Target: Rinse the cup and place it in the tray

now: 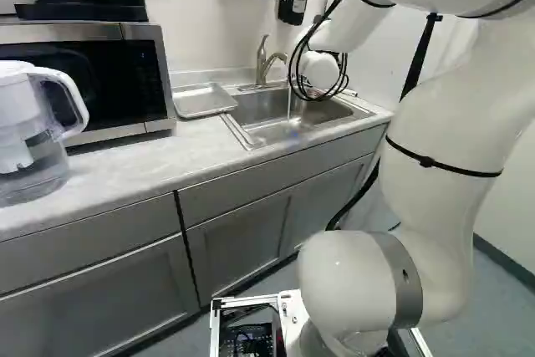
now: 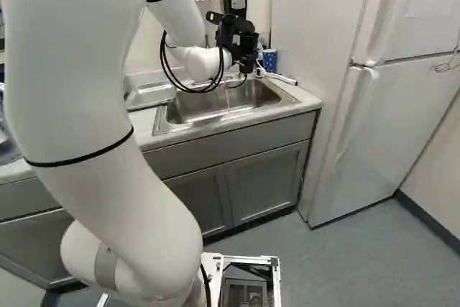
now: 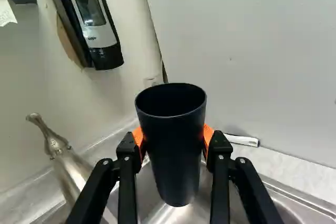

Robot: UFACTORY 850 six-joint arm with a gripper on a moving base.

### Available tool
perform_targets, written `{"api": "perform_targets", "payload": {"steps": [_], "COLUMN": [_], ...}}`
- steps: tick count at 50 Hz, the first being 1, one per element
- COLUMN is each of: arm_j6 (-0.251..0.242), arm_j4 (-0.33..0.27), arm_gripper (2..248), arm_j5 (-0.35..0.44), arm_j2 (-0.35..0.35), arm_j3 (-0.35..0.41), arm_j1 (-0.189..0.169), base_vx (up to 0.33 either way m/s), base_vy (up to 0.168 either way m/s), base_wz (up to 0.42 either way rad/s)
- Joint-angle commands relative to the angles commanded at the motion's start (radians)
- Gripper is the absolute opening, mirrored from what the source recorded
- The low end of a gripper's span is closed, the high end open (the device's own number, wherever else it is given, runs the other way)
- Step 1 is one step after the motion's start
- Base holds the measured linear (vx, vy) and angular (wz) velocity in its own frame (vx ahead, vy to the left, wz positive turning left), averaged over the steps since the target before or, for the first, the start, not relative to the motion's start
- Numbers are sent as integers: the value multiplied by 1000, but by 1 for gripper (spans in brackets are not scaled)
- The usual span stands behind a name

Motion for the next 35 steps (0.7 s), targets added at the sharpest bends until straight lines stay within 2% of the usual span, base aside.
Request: {"api": "perform_targets", "payload": {"steps": [18, 25, 35], "arm_j6": [0, 41, 41], "arm_j4": [-88, -122, -172], "arm_gripper": [124, 124, 124], "arm_j5": [-14, -20, -27], "arm_j2": [-2, -5, -8], "arm_j3": [-2, -5, -9], "arm_j1": [-16, -23, -33], "base_vx": [0, 0, 0], "base_vy": [0, 0, 0], "base_wz": [0, 0, 0]}}
